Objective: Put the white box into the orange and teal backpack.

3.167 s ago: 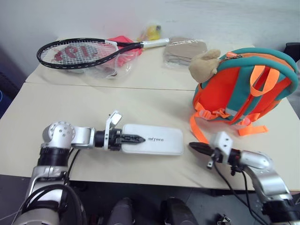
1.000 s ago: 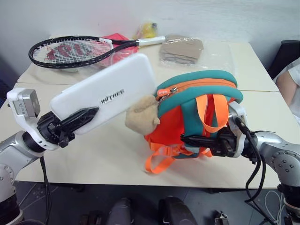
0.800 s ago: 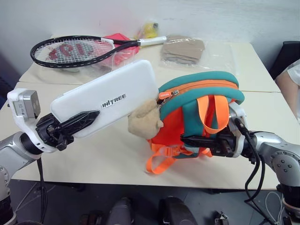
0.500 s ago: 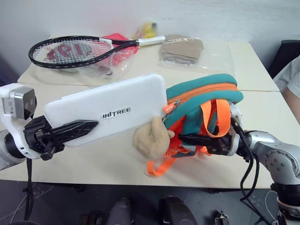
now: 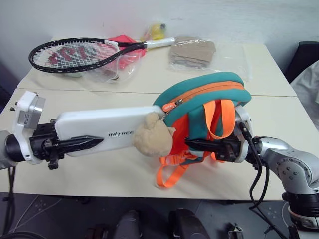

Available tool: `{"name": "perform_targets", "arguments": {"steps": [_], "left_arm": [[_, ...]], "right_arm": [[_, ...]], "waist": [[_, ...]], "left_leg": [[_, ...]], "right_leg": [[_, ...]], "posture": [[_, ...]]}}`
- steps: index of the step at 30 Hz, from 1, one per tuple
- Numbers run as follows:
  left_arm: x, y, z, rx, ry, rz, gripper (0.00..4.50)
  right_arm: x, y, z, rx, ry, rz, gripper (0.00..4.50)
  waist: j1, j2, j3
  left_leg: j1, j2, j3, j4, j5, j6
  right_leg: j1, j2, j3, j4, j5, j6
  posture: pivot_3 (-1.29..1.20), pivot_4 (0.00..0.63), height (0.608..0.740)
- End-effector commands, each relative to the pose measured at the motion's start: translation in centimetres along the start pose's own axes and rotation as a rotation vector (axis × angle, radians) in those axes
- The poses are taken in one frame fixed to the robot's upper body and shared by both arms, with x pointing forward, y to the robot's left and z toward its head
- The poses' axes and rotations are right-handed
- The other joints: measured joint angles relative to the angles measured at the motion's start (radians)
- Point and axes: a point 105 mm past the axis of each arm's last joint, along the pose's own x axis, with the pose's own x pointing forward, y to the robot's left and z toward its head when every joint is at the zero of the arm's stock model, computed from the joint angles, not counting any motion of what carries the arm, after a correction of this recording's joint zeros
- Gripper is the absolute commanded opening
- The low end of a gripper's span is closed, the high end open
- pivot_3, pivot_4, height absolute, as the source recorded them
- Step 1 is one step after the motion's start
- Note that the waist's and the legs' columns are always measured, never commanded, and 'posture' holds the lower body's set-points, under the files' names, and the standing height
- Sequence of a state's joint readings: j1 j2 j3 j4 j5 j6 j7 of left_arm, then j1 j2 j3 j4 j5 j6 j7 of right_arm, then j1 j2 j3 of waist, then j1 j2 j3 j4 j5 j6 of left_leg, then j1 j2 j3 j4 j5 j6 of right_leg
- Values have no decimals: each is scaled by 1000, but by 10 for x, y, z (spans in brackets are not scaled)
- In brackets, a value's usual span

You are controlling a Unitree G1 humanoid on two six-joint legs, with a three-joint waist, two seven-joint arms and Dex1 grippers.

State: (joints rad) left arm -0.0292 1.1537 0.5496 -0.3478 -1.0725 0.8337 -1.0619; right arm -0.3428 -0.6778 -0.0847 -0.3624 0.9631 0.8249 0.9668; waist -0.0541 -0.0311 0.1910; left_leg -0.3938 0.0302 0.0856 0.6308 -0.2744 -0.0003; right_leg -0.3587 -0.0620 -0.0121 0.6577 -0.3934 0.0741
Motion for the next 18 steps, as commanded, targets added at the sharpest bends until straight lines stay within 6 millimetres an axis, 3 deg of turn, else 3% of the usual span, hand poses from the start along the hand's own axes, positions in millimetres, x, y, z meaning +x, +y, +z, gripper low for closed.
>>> {"name": "perform_targets", "arguments": {"steps": [1, 5, 10, 14, 17, 18], "left_arm": [[9, 2, 10, 73, -37, -43, 1218], [31, 15, 24, 177, -57, -40, 1218], [76, 15, 53, 266, -141, -156, 1218], [98, 16, 70, 316, -167, -213, 1218], [112, 11, 68, 292, -130, -298, 1218], [125, 14, 60, 281, -89, -305, 1218]], "right_arm": [[5, 6, 8, -44, -13, 21, 20], [8, 6, 9, -34, -12, 29, 20], [9, 9, 5, -24, 13, 59, 20], [8, 12, 1, -17, 36, 82, 20], [7, 12, -1, -13, 37, 81, 20], [7, 12, -2, -14, 38, 83, 20]], "waist": [[1, 1, 1], [16, 1, 1], [28, 1, 1], [23, 1, 1], [16, 1, 1], [17, 1, 1]], "left_leg": [[0, 0, 0, 0, 0, 0], [0, 0, -1, 1, -1, 3], [-3, 0, -1, 3, 0, 1], [-7, 0, -1, 10, 0, 2], [-11, 1, -1, 13, -1, 2], [-11, 1, -1, 14, -1, 2]], "right_leg": [[0, 0, 0, 0, 0, 0], [0, 0, -1, 1, 0, 0], [-1, 0, -2, 2, 1, 0], [-2, 1, -2, 3, 1, 2], [-5, 2, -2, 5, 1, 2], [-5, 2, -1, 5, 1, 2]], "posture": [[0, 150, 740], [0, 150, 740], [0, 150, 740], [0, 150, 740], [0, 150, 740], [0, 150, 740]]}}
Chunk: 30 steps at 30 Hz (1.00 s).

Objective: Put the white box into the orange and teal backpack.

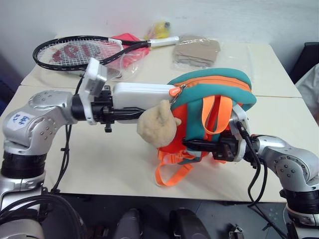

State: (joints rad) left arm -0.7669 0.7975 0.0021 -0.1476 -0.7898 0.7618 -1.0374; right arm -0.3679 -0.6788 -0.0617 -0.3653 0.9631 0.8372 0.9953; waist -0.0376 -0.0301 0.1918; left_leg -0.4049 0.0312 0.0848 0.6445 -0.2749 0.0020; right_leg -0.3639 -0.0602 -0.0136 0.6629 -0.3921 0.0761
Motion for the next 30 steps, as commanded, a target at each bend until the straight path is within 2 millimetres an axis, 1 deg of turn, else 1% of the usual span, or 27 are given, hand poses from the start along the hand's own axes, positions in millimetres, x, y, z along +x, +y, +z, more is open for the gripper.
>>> {"name": "perform_targets", "arguments": {"steps": [1, 2, 3, 5, 8, 10, 12, 13, 14, 16, 17, 18, 19, 20, 21, 22, 24, 25, 26, 27, 29, 30], "left_arm": [[26, -3, -6, 20, 57, -88, 1218], [33, 1, -12, 20, 83, -83, 1218], [45, 9, -17, 18, 78, -55, 1218], [61, 17, -19, 9, 56, -25, 1218], [83, 18, -17, 65, 18, -34, 1218], [87, 17, -12, 81, -19, -26, 1218], [79, 13, -3, 58, -72, -34, 1926], [70, 11, 0, 60, -86, -33, 2172], [62, 10, 2, 73, -92, -34, 2509], [38, 10, 3, 89, -92, -23, 3093], [30, 9, 3, 89, -88, -26, 3395], [16, 14, 3, 136, -67, 24, 3722], [-3, 21, 3, 173, -36, 75, 4059], [-17, 24, 3, 200, -13, 110, 4360], [-35, 25, 2, 192, 26, 135, 4460], [-48, 20, -1, 172, 66, 123, 4460], [-64, 7, -6, 125, 119, 90, 4460], [-66, -2, -9, 104, 137, 59, 4460], [-67, -11, -10, 84, 143, 30, 4460], [-63, -20, -9, 75, 127, -1, 4460], [-47, -34, -6, 84, 72, -35, 4460], [-39, -37, -4, 94, 46, -36, 4460]], "right_arm": [[2, 7, -3, -11, 21, 32, 20], [2, 7, -4, -12, 22, 34, 20], [3, 7, -4, -16, 18, 34, 20], [4, 7, -3, -21, 12, 35, 20], [7, 7, -5, -26, 3, 35, 20], [8, 7, -6, -30, -1, 31, 20], [8, 6, -7, -35, -10, 20, 0], [9, 6, -7, -36, -15, 14, 0], [9, 5, -8, -37, -18, 10, 0], [9, 4, -9, -41, -27, -2, 0], [9, 4, -9, -43, -29, -6, 0], [9, 4, -9, -44, -32, -9, 0], [9, 3, -9, -45, -35, -15, 0], [9, 3, -10, -45, -38, -20, 0], [9, 2, -10, -45, -38, -22, 0], [9, 2, -11, -44, -37, -24, 0], [9, 1, -12, -43, -36, -25, 0], [9, 1, -13, -43, -34, -26, 0], [8, 1, -13, -43, -33, -27, 0], [8, -1, -14, -42, -32, -28, 0], [8, -3, -15, -41, -29, -30, 0], [8, -3, -15, -40, -28, -30, 0]], "waist": [[6, 0, 0], [10, 0, 0], [10, 0, 0], [13, 0, 0], [14, 0, 0], [8, 0, 0], [6, 0, 0], [4, 0, 0], [3, 0, 0], [-1, 0, 0], [-2, 0, 0], [-1, 0, 0], [0, 0, 0], [0, 0, 0], [1, 0, 0], [0, 0, 0], [1, 1, 0], [3, 1, 0], [4, 1, 0], [6, 1, 0], [12, 1, 0], [15, 1, 0]], "left_leg": [[0, 0, 0, 0, 0, 0], [0, 0, -1, 1, 0, 0], [0, 0, -1, 3, 0, 0], [1, -1, -2, 5, 0, 1], [0, -1, -3, 6, 0, 2], [0, -1, -3, 5, 1, 2], [0, -1, -3, 4, 1, 1], [0, 0, -3, 3, 1, 0], [0, 0, -3, 3, 2, 0], [0, 1, -3, 3, 2, -1], [1, 1, -3, 3, 2, -2], [1, 1, -3, 3, 3, -2], [1, 1, -3, 3, 3, -2], [1, 1, -4, 4, 3, -2], [1, 1, -4, 4, 3, -2], [1, 0, -4, 4, 3, -2], [1, 0, -4, 2, 2, -1], [1, 0, -4, 2, 2, -1], [1, 0, -4, 2, 1, 0], [1, -1, -4, 2, 1, 0], [0, -1, -5, 3, 0, 2], [0, -2, -6, 4, 0, 2]], "right_leg": [[0, 0, 0, 0, 0, 0], [1, 0, -1, 0, 0, 0], [2, 0, -1, 0, 0, 0], [4, 0, -1, 0, 0, 1], [4, -1, -1, -1, 2, 3], [3, -1, -1, -1, 2, 3], [3, 0, -1, -1, 2, 3], [2, 0, -1, 0, 2, 3], [2, 1, -1, 0, 2, 3], [1, 1, -1, 0, 2, 3], [2, 1, -1, 1, 2, 3], [2, 1, -1, 1, 2, 3], [2, 1, -2, 1, 2, 3], [3, 1, -2, 0, 2, 3], [3, 1, -2, 0, 2, 3], [3, 0, -3, 0, 2, 3], [3, 0, -3, -1, 2, 3], [3, 0, -3, -1, 2, 3], [3, -1, -3, -1, 1, 3], [3, -1, -3, -1, 1, 3], [4, -2, -3, -2, 1, 3], [5, -3, -4, -3, 2, 3]], "posture": [[0, 150, 740], [0, 150, 740], [0, 150, 740], [0, 150, 740], [0, 150, 740], [0, 150, 740], [0, 150, 740], [0, 150, 740], [0, 150, 740], [0, 150, 740], [0, 150, 740], [0, 150, 740], [0, 150, 740], [0, 150, 740], [0, 150, 740], [0, 150, 740], [0, 150, 740], [0, 150, 740], [0, 150, 740], [0, 150, 740], [0, 150, 740], [0, 150, 740]]}}
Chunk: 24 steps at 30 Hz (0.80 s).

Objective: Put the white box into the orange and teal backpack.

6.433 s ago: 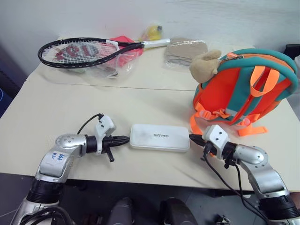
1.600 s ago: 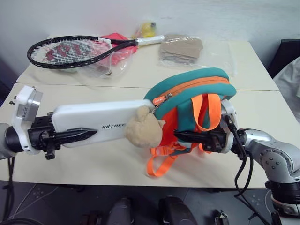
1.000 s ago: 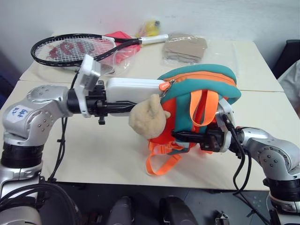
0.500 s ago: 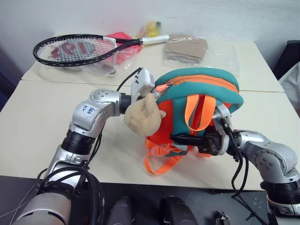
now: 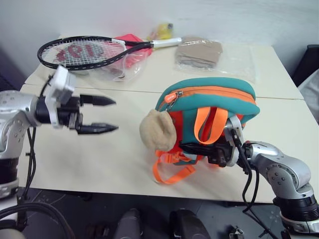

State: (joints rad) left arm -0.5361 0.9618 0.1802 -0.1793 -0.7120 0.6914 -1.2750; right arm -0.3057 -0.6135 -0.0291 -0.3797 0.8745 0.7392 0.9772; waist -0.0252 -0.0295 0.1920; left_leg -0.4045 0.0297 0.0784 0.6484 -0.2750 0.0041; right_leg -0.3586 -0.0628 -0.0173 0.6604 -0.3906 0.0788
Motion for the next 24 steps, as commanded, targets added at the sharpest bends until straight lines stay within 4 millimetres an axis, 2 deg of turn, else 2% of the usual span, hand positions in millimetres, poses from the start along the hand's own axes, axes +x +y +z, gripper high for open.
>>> {"name": "perform_targets", "arguments": {"steps": [1, 5, 7, 9, 12, 15, 17, 20, 22, 23, 24], "left_arm": [[26, -20, 24, 88, -113, -44, 4460], [52, -32, 28, 66, -194, -76, 4460], [65, -34, 20, 54, -172, -84, 4460], [71, -25, 17, 72, -177, -27, 4460], [73, -14, 13, 105, -166, 39, 3903], [73, -12, 10, 107, -172, 54, 3012], [66, -10, 14, 103, -189, 65, 2358], [39, 4, 23, 79, -221, 143, 1529], [19, 14, 22, 56, -200, 206, 961], [10, 20, 20, 48, -190, 242, 764], [3, 25, 19, 39, -184, 273, 764]], "right_arm": [[1, -1, -2, -4, 6, 11, 0], [1, -1, -3, -3, 15, 20, 0], [1, -3, -3, -6, 19, 23, 0], [1, -4, -3, -9, 21, 24, 0], [1, -5, -2, -12, 17, 23, 0], [2, -5, -1, -15, 12, 23, 0], [2, -5, 0, -20, 4, 16, 0], [2, -6, 2, -22, -8, 1, 0], [1, -7, 2, -22, -11, -9, 0], [1, -7, 2, -21, -11, -13, 0], [1, -7, 2, -20, -12, -16, 0]], "waist": [[3, 0, 0], [-6, 0, 0], [-11, 0, 0], [-11, 0, 0], [-7, 0, 0], [-3, 0, 0], [-3, 0, 0], [-7, 0, 0], [-10, 0, 0], [-9, 0, 0], [-9, 0, 0]], "left_leg": [[0, -1, -2, 1, 0, 1], [0, -1, -2, 0, 0, 0], [1, 0, -2, 0, 1, -1], [1, 1, -2, -1, 2, -3], [1, 1, -2, 0, 2, -3], [1, 0, -2, 0, 2, -2], [1, 0, -2, 0, 2, -2], [1, 1, -2, 0, 2, -2], [1, 1, -2, -1, 2, -3], [1, 1, -2, -1, 2, -3], [1, 1, -2, -1, 2, -3]], "right_leg": [[1, -1, 0, 0, 0, 0], [2, 0, 0, 0, 0, 1], [1, 2, 0, 1, 0, 1], [1, 3, 0, 2, 0, 1], [0, 3, 0, 2, 0, 1], [1, 3, 0, 2, 0, 1], [1, 3, 0, 1, 0, 1], [1, 3, 0, 2, 0, 1], [0, 3, 0, 2, 0, 0], [0, 3, 0, 2, 0, 0], [0, 3, 0, 2, 0, 0]], "posture": [[0, 150, 740], [0, 150, 740], [0, 150, 740], [0, 150, 740], [0, 150, 740], [0, 150, 740], [0, 150, 740], [0, 150, 740], [0, 150, 740], [0, 150, 740], [0, 150, 740]]}}
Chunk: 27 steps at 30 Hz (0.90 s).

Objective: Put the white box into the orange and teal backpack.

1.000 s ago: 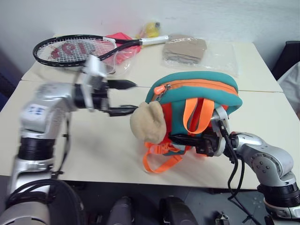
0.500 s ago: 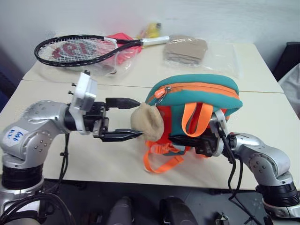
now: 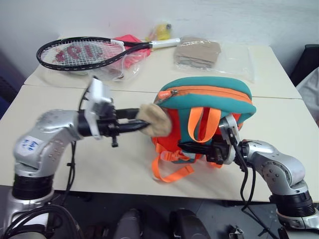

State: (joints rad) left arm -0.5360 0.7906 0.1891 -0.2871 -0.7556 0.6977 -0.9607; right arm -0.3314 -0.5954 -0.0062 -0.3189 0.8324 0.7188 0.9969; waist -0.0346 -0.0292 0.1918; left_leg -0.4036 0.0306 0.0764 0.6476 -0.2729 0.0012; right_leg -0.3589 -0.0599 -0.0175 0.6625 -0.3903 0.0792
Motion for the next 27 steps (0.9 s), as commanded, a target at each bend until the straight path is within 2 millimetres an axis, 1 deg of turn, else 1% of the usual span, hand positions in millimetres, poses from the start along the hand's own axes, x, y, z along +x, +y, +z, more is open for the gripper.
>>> {"name": "perform_targets", "arguments": {"steps": [1, 3, 4, 5, 6, 7, 8, 9, 11, 13, 15, 17, 18, 19, 20, 21, 23, 24, 27], "left_arm": [[-27, 23, 8, 6, -11, 129, 764], [-32, 32, -7, -63, 22, 169, 764], [-31, 35, -19, -85, 49, 185, 764], [-29, 35, -32, -101, 89, 191, 764], [-25, 34, -51, -97, 168, 187, 764], [-19, 30, -74, -85, 251, 174, 764], [-11, 21, -94, -99, 296, 139, 764], [0, 12, -107, -121, 292, 100, 764], [23, 1, -119, -151, 233, 70, 764], [37, -7, -124, -147, 218, 43, 764], [43, -15, -129, -160, 225, 11, 764], [44, -24, -131, -183, 232, -24, 764], [40, -25, -131, -226, 232, -14, 764], [35, -27, -131, -280, 243, -19, 1225], [30, -30, -128, -285, 240, -35, 1428], [26, -32, -125, -285, 237, -49, 1736], [9, -27, -116, -234, 240, -24, 2352], [0, -22, -112, -214, 241, 7, 2687], [-32, -20, -105, -170, 266, 46, 3631]], "right_arm": [[-1, 3, 6, -28, -17, -9, 0], [-1, 3, 6, -27, -24, -14, 0], [-1, 4, 6, -26, -28, -16, 0], [-1, 4, 6, -25, -32, -17, 0], [-1, 4, 6, -24, -36, -19, 0], [0, 5, 6, -24, -39, -21, 0], [0, 5, 6, -24, -42, -21, 0], [1, 6, 6, -23, -44, -21, 0], [2, 6, 6, -23, -51, -22, 0], [2, 6, 6, -22, -57, -24, 0], [2, 5, 7, -23, -65, -32, 0], [2, 3, 10, -34, -90, -50, 0], [0, -1, 12, -28, -119, -81, 0], [-2, -3, 15, -21, -144, -98, 0], [-4, -7, 17, -22, -161, -128, 341], [-5, -10, 18, -23, -171, -148, 726], [-12, -9, 21, -80, -141, -155, 1298], [-18, -9, 21, -122, -120, -171, 1690], [-46, -12, 15, -249, -17, -248, 2681]], "waist": [[2, 0, 0], [5, 0, 0], [6, 0, 0], [6, 0, 0], [6, 0, 0], [6, 0, 0], [5, 1, 0], [5, 1, 0], [8, 1, -1], [10, 0, -1], [14, 1, -1], [14, 1, -2], [13, 1, -2], [12, 1, -2], [10, 1, -2], [8, 1, -2], [7, 2, -2], [7, 2, -1], [6, 2, -1]], "left_leg": [[0, 0, 0, 0, 0, 0], [0, -1, 0, 0, 0, 0], [0, -1, 0, 0, 0, 1], [0, -1, 0, 0, 0, 1], [0, -1, 0, 0, -1, 1], [0, -1, 0, 0, -1, 1], [0, -1, 0, 0, -1, 1], [0, -1, 0, 0, -1, 1], [0, -1, 0, 0, -1, 1], [-1, -1, 0, 1, -1, 2], [-1, -1, 0, 2, -1, 2], [-1, -2, 0, 1, -1, 2], [-1, -2, 0, 1, -1, 2], [-1, -1, 0, 1, -1, 2], [-1, -1, -1, 1, -1, 2], [-1, -1, -1, 1, -1, 2], [-1, -1, -1, 1, -1, 2], [-1, -1, -1, 0, -1, 2], [-1, -1, -1, 0, -1, 2]], "right_leg": [[0, 0, 0, 0, 0, 0], [0, -1, 0, 0, 0, 0], [0, -1, 0, 0, 0, 0], [0, -1, 0, 0, 0, 0], [0, -1, 0, 0, 0, 0], [0, -1, 0, -1, 0, 0], [1, -1, 0, -1, 0, 0], [0, -1, 0, -1, 0, 0], [1, -1, 0, -1, 0, 0], [0, -1, -1, 0, 0, 0], [1, -2, -1, 0, 0, 0], [1, -2, -1, 0, 0, 0], [1, -2, -1, 0, 0, 0], [1, -2, -1, -1, 0, 0], [1, -2, -1, -1, 0, 0], [1, -2, -1, 0, 0, 0], [1, -2, -1, -1, 0, 0], [1, -2, -1, -1, 0, 0], [0, -2, -1, -2, 0, 0]], "posture": [[0, 150, 740], [0, 150, 740], [0, 150, 740], [0, 150, 740], [0, 150, 740], [0, 150, 740], [0, 150, 740], [0, 150, 740], [0, 150, 740], [0, 150, 740], [0, 150, 740], [0, 150, 740], [0, 150, 740], [0, 150, 740], [0, 150, 740], [0, 150, 740], [0, 150, 740], [0, 150, 740], [0, 150, 740]]}}
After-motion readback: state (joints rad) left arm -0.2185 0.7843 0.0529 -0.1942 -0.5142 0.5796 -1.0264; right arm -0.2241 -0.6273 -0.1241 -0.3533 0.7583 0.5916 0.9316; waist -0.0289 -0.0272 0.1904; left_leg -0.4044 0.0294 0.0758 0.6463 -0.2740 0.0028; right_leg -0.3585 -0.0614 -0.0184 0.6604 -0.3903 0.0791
